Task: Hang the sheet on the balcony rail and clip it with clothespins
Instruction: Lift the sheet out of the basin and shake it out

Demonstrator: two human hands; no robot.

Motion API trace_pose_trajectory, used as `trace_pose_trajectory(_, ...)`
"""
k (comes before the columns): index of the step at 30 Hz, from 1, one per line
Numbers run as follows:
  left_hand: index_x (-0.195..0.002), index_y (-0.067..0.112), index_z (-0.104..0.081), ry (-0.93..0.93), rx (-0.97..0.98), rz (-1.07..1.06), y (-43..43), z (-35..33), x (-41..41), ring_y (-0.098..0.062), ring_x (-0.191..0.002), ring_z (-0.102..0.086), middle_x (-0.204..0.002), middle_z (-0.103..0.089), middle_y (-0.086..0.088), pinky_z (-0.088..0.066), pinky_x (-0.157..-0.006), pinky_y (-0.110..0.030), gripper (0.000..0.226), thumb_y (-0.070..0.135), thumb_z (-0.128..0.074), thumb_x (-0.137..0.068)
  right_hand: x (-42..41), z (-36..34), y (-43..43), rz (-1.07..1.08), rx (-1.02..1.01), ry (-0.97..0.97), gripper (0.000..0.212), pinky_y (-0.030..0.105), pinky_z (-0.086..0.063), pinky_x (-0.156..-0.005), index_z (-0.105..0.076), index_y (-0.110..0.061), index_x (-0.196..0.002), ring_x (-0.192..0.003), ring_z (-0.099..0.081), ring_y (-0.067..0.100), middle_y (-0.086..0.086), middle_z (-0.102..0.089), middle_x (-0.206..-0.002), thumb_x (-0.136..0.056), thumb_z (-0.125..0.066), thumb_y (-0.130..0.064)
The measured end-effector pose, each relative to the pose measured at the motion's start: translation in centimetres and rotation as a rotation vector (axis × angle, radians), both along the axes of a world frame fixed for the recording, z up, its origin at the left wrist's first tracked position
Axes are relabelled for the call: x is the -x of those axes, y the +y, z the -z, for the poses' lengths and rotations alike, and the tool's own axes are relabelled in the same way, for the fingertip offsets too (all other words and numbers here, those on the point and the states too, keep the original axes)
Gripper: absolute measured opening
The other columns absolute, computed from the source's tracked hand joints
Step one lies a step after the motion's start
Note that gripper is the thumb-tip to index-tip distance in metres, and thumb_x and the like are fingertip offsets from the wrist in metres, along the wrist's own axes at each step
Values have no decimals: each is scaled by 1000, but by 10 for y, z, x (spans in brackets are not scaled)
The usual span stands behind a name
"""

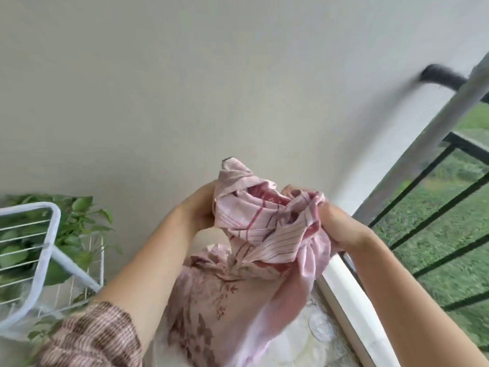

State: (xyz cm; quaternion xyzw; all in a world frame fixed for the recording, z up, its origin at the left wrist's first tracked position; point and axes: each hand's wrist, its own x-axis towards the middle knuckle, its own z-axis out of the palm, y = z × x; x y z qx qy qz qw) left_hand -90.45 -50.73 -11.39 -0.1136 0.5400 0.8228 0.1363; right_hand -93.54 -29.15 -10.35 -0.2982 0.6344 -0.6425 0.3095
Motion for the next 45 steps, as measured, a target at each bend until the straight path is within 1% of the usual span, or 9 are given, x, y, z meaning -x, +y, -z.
trace_pose_trajectory(5, -91, 8, -59, 268, -80, 35, -21, -50, 1, -18, -78, -72, -87, -74, -11, -58, -71, -29, 24, 23, -41, -96, 7, 38, -6, 171, -160, -25, 77, 47, -47, -99, -31, -26, -145, -117, -59, 23, 5, -58, -132, -78, -61, 0)
trace_pose_trajectory(10, -95, -3, -62, 332, 131, -22, -16, -60, -5, -24, -74, -69, -81, -71, -16, -58, -69, -31, 35, 30, -54, -85, 0, 23, -48, 139, -467, 298, 26, 28, -57, -77, -65, -5, -109, -84, -65, 7, 2, -71, -98, -84, -59, 1)
trace_pose_trajectory(15, -118, 34, -60, 292, 205, -205, -63, -27, -16, -14, -107, -55, -117, -62, 8, -45, -84, -35, 56, 47, -71, -65, 30, -66, -55, 317, -723, 766, 15, 41, -56, -76, -64, -5, -92, -82, -62, 20, 10, -70, -93, -79, -59, -8)
trace_pose_trajectory(19, -138, 45, -21, 182, 470, 179, -41, 25, -41, -8, -124, -39, -133, -38, 19, -34, -104, -36, 108, 32, -85, -50, 27, -131, -69, 438, -977, 1224, 36, 33, -44, -61, -56, -30, -115, -81, -58, 29, 3, -60, -93, -81, -54, -16)
trace_pose_trajectory(25, -147, 38, 7, 217, 1018, 17, -7, 86, -35, -7, -142, -15, -146, -10, 24, -23, -115, -26, 150, 64, -83, -30, 10, -202, -90, 477, -471, 532, 28, 38, -60, -50, -61, -10, -83, -53, -70, 24, 11, -69, -72, -88, -35, -2)
trace_pose_trajectory(29, -139, 23, -41, 166, 859, -140, -5, 64, -25, -15, -127, -49, -136, -50, 7, -39, -107, -34, 86, 58, -67, -65, 15, -238, -83, 607, 6, 260, 27, 32, -59, -49, -59, 5, -101, -52, -69, 20, 15, -69, -70, -92, -34, 3)
trace_pose_trajectory(33, -84, 11, -71, 235, 585, -244, -18, -6, -17, -18, -81, -71, -76, -74, -2, -56, -79, -28, 23, 33, -67, -78, 30, -253, -56, 805, 310, 267, 33, 37, -61, -62, -52, -11, -105, -69, -72, 25, 15, -69, -91, -87, -36, 12)
trace_pose_trajectory(41, -110, 9, -59, 355, 582, -390, -50, -141, -1, -22, -96, -58, -105, -62, -7, -51, -75, -34, 25, 14, -54, -85, 38, -204, -29, 649, -229, 840, 81, 33, -50, -92, -49, -28, -123, -106, -55, 22, 8, -52, -118, -51, -82, -9)
trace_pose_trajectory(45, -88, 9, -64, 443, 446, -179, -50, -164, -8, -20, -69, -69, -78, -69, -13, -57, -60, -25, 27, 8, -38, -93, 36, -163, -30, 621, -501, 1040, 108, 20, -35, -98, -32, -21, -140, -118, -42, 17, 5, -26, -140, -50, -91, -19)
